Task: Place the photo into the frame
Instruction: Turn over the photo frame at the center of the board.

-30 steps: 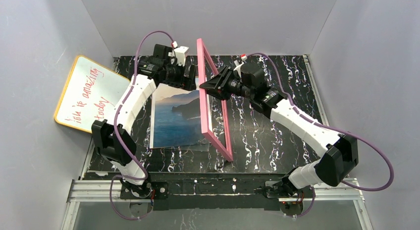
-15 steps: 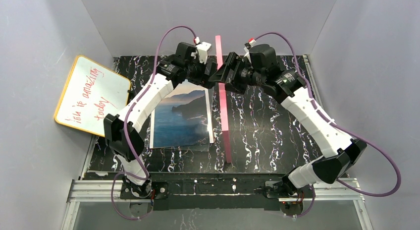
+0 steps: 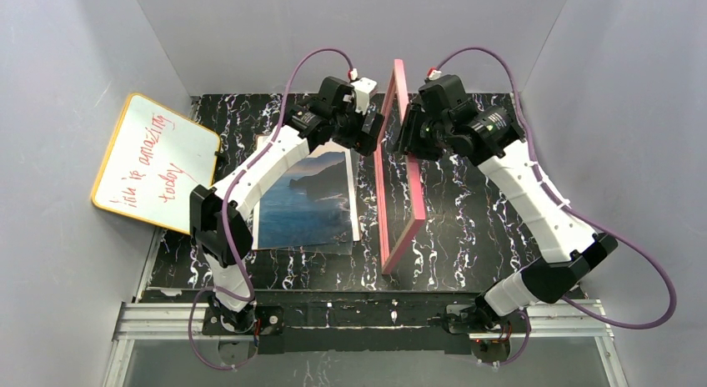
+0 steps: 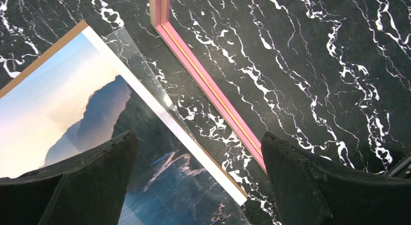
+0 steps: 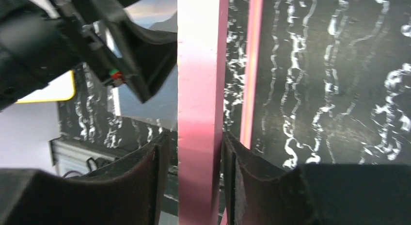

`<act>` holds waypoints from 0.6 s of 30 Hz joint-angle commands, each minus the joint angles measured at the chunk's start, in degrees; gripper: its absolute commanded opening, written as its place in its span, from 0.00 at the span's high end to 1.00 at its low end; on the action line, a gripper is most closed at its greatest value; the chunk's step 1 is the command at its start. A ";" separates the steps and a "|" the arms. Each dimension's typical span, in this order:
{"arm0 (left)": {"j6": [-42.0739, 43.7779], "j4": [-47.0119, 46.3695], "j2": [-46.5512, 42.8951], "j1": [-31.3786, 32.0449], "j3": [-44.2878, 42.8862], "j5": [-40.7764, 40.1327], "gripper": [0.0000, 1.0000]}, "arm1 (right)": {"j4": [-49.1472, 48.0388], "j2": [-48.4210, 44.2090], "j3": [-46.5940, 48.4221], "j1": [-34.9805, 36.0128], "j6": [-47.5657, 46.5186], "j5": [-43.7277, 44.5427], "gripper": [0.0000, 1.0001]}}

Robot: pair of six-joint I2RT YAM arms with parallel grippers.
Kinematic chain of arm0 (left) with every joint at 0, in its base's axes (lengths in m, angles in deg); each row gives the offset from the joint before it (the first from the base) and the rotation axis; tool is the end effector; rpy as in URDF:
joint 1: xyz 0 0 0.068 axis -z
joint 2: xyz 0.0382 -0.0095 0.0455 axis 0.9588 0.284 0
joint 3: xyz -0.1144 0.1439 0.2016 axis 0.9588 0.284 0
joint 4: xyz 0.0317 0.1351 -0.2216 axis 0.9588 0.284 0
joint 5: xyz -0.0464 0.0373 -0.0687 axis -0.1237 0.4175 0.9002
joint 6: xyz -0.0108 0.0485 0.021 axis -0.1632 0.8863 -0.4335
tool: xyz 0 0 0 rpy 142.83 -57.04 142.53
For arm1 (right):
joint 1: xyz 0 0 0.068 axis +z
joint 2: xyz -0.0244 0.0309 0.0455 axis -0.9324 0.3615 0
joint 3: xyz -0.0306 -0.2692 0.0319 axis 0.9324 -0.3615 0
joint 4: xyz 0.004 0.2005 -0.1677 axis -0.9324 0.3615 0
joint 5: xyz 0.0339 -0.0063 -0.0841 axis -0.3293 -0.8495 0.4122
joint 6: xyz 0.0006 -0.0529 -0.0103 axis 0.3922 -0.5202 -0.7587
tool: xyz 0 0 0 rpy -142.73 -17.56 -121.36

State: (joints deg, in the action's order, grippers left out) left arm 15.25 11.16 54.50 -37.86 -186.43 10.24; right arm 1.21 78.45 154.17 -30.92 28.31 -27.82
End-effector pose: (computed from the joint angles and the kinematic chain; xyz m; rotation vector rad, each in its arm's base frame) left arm 0.3412 -0.2483 0.3675 0.6537 2.0919 -0.4811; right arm 0.2324 0.1763 0.4478 0.0978 2.3324 0.5945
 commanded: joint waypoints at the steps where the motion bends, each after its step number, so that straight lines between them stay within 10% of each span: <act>1: 0.96 0.58 -0.80 -0.13 0.67 -2.74 0.02 | 6.01 -3.87 1.13 -0.18 -2.85 10.67 0.54; 18: 10.12 -1.59 -0.65 -0.22 16.92 -10.68 0.02 | 6.75 -15.30 -18.44 -0.72 -5.40 22.18 0.85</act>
State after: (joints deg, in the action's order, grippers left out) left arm 21.15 9.67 54.50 -37.97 -172.07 3.36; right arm 5.80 64.57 141.43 -31.07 24.66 -7.78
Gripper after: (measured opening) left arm 0.981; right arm 0.345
